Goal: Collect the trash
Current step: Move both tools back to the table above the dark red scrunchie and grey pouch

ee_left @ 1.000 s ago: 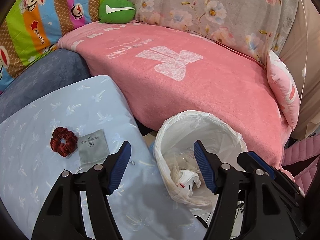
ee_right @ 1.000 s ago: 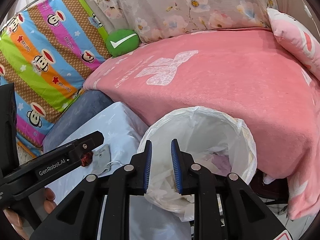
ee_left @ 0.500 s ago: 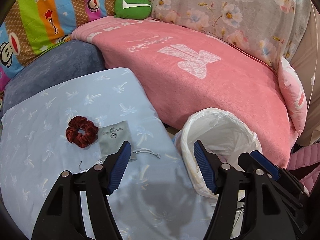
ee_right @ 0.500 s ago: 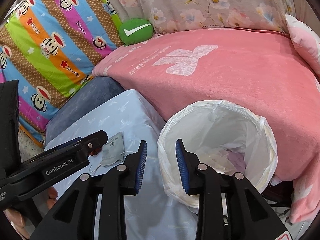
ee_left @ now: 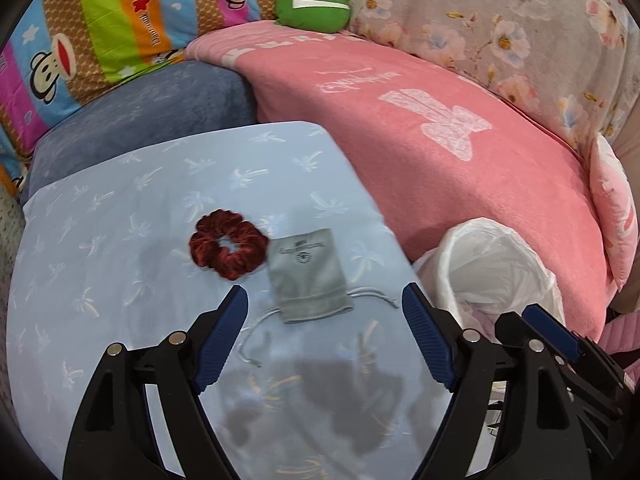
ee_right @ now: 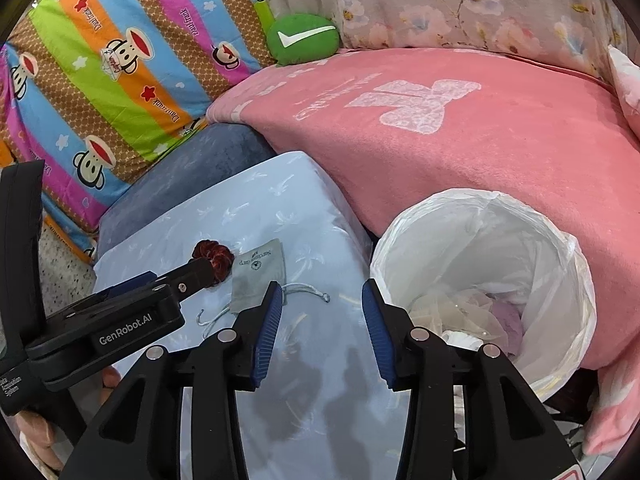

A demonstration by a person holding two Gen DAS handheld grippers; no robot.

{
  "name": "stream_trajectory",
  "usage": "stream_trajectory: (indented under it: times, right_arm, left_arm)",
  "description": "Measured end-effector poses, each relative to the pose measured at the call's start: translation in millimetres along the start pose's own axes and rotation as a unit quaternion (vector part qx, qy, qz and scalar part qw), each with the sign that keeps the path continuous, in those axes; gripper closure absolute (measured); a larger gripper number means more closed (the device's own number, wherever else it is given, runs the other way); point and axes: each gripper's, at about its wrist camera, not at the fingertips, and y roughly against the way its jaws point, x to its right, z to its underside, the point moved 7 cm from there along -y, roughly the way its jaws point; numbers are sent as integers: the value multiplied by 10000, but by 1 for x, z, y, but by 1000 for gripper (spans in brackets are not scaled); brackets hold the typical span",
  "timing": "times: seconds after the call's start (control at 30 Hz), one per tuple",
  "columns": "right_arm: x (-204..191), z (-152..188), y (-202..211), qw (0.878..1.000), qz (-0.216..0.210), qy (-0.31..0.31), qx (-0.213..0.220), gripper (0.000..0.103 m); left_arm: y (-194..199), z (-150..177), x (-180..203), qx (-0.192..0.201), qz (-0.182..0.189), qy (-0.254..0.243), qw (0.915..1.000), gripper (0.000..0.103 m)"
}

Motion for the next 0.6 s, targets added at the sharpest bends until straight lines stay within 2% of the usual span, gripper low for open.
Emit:
stream_trajectory:
  times: [0.4, 0.5, 0.6]
  right_arm:
    - [-47, 17, -57, 9984, -108, 290, -481, 46]
    - [-56, 18, -75, 9979, -180, 265, -564, 41]
    - [-62, 17, -91, 9974, -193, 287, -633, 40]
  left_arm:
    - [-22, 6, -75, -188, -552, 484, 9971, 19]
    - [-31, 4, -91, -249, -632, 590, 9959, 19]
    - [-41, 3, -105, -318, -671, 720, 9946, 19]
